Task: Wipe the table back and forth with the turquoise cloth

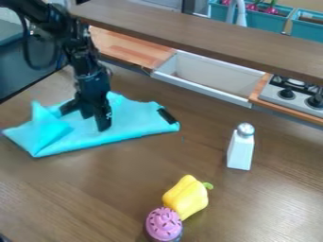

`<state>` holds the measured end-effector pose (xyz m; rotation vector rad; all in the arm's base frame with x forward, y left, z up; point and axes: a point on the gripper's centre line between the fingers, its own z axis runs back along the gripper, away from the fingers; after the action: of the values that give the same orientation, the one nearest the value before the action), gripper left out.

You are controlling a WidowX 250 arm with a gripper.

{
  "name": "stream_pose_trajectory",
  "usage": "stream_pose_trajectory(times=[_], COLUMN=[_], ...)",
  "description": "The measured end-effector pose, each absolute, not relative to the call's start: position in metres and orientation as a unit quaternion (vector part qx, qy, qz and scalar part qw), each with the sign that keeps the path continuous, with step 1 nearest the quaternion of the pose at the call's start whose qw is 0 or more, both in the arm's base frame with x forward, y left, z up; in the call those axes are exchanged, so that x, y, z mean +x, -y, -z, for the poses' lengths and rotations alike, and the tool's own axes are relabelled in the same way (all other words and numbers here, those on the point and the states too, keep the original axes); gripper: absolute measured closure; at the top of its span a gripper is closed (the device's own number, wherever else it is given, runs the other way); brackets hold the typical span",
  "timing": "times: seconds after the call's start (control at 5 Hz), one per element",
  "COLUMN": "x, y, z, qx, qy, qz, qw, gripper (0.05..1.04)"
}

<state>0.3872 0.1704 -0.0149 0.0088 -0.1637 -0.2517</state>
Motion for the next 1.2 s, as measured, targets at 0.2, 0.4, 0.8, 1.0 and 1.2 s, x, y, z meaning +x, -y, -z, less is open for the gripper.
stream_pose_trajectory(times=[0.2, 0.4, 0.8, 1.0, 1.2], x=[0.405, 0.413, 0.393, 0.37, 0.342], y=[-0.184, -0.188, -0.177, -0.165, -0.147], z=[0.013, 0.01, 0.019, 0.02, 0.021], qx=[0.0, 0.0, -0.002, -0.004, -0.016], qy=[0.082, 0.089, 0.077, 0.071, 0.064], qz=[0.103, 0.091, 0.111, 0.13, 0.156], qw=[0.991, 0.992, 0.991, 0.989, 0.986], gripper=[0.085, 0.084, 0.085, 0.085, 0.084])
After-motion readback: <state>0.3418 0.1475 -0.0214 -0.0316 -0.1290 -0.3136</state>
